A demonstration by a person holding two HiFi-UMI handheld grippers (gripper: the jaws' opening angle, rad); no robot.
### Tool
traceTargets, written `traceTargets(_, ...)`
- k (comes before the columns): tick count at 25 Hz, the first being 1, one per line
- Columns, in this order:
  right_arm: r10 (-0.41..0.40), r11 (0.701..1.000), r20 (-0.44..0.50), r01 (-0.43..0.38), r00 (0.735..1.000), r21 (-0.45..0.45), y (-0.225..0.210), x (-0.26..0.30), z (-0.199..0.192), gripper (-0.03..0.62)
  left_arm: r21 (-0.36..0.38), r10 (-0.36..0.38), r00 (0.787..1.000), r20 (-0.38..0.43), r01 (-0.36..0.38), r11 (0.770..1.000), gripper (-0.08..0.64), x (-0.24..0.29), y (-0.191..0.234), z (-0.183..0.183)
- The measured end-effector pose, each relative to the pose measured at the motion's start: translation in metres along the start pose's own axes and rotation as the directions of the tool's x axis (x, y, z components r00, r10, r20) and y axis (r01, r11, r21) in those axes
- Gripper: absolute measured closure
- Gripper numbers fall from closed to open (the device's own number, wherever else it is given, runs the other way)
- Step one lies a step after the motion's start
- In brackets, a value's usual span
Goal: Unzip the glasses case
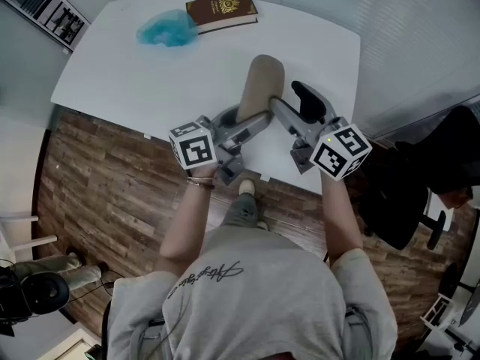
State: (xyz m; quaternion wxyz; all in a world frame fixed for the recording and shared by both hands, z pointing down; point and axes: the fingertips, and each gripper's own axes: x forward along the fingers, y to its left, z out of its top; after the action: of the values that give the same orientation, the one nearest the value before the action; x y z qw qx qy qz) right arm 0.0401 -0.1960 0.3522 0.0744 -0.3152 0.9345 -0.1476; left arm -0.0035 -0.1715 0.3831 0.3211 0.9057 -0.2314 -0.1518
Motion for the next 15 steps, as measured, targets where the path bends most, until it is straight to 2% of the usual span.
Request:
traceTargets(4, 0.049, 0.991, 0.023, -0.051, 0.999, 0.122, -0.005, 0.015, 0.005, 0.279, -0.041, -0.061, 0.998, 0.034, 0.062, 0.997, 0.287, 0.002, 0.004, 0.012)
traceTargets(9, 0.110, 0.958, 0.034, -0.115, 0.993, 0.263, -0.013, 0.035, 0.005, 0.259, -0.120, -0.146, 0.988, 0.055, 0.151, 0.981, 0.287, 0.009, 0.014, 0.017)
traceTargets(15, 0.121, 0.928, 0.022, -0.121, 0.992, 0.353, -0.025, 0.055, 0.002, 0.252, -0.168, -0.183, 0.982, 0.044, 0.188, 0.968, 0.287, 0.016, 0.028, 0.020)
